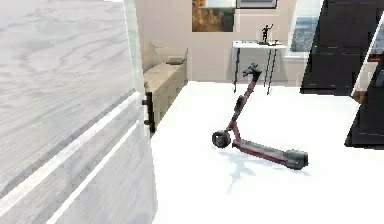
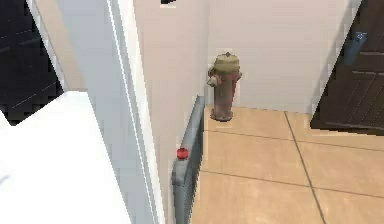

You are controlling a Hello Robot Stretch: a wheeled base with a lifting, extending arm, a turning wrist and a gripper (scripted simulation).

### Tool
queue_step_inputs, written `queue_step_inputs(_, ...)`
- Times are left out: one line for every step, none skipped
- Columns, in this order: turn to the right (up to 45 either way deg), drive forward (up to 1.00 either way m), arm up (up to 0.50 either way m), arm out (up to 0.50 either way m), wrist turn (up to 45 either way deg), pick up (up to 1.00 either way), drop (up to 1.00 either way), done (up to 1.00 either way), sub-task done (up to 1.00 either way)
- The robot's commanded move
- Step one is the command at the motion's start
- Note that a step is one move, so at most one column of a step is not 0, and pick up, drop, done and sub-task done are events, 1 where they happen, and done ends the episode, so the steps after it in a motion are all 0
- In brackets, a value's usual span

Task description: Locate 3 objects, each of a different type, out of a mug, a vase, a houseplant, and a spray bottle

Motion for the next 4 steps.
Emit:
queue_step_inputs(0.0, 0.30, 0.00, 0.00, 0.0, 0.00, 0.00, 0.00, 0.00)
queue_step_inputs(45.0, 0.00, 0.00, 0.00, 0.0, 0.00, 0.00, 0.00, 0.00)
queue_step_inputs(3.0, 0.00, 0.00, 0.00, 0.0, 0.00, 0.00, 0.00, 0.00)
queue_step_inputs(0.0, 1.00, 0.00, 0.00, 0.0, 0.00, 0.00, 0.00, 0.00)
